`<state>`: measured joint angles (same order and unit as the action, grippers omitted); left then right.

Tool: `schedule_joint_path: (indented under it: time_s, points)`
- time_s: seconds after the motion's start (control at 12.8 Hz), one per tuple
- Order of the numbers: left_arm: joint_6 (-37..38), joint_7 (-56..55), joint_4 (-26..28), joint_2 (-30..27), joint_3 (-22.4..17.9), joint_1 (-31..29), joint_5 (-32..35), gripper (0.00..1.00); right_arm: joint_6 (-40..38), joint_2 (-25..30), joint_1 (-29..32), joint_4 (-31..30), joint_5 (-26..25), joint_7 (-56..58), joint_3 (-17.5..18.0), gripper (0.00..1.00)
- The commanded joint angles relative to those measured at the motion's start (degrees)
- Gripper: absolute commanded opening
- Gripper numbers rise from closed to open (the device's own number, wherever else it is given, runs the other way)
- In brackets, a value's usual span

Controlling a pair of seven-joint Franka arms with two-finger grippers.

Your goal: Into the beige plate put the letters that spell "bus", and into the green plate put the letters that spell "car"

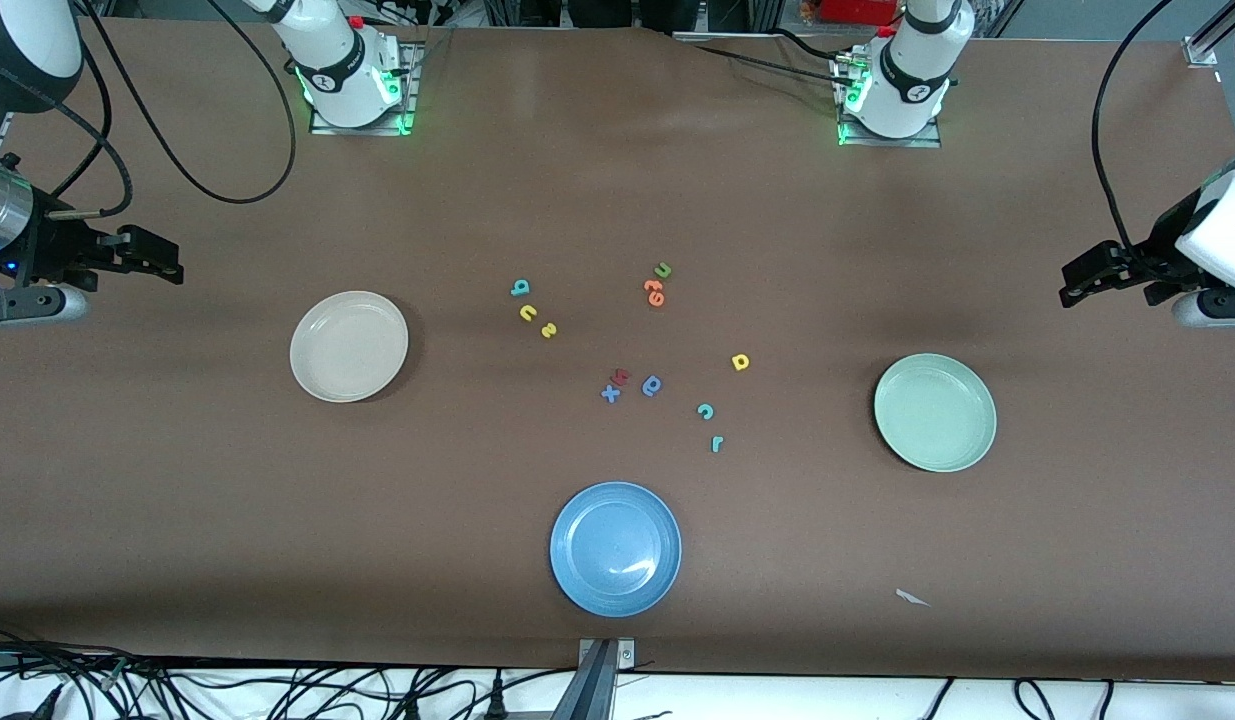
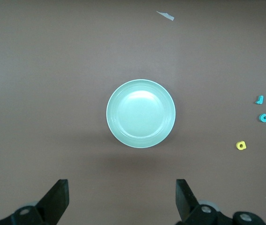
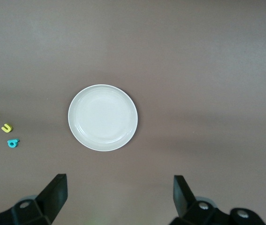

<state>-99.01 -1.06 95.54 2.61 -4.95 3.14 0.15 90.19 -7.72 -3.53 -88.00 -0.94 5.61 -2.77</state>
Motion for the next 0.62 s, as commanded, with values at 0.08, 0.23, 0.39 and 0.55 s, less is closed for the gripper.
schedule_joint_path:
  time_s: [0.08,0.23,0.39,0.55]
  points:
    - [-0.2,0.2,-0.6,-0.2,0.2,-0.1,1.6,1.0,-0.4,-0.5,0.3,1.4,0.7,-0.5,0.1,1.0]
    - [-0.1,0.2,-0.6,-0.1,0.2,-0.1,1.5,1.0,-0.4,-0.5,0.3,1.4,0.7,-0.5,0.1,1.0]
    - [-0.3,0.1,-1.2,2.2,-0.1,-0.3,1.0,1.0,-0.4,-0.5,0.3,1.4,0.7,-0.4,0.1,1.0]
    - [-0.7,0.2,-4.5,9.2,-0.1,-0.5,0.9,1.0,-0.4,-0.5,0.3,1.4,0.7,-0.5,0.1,1.0]
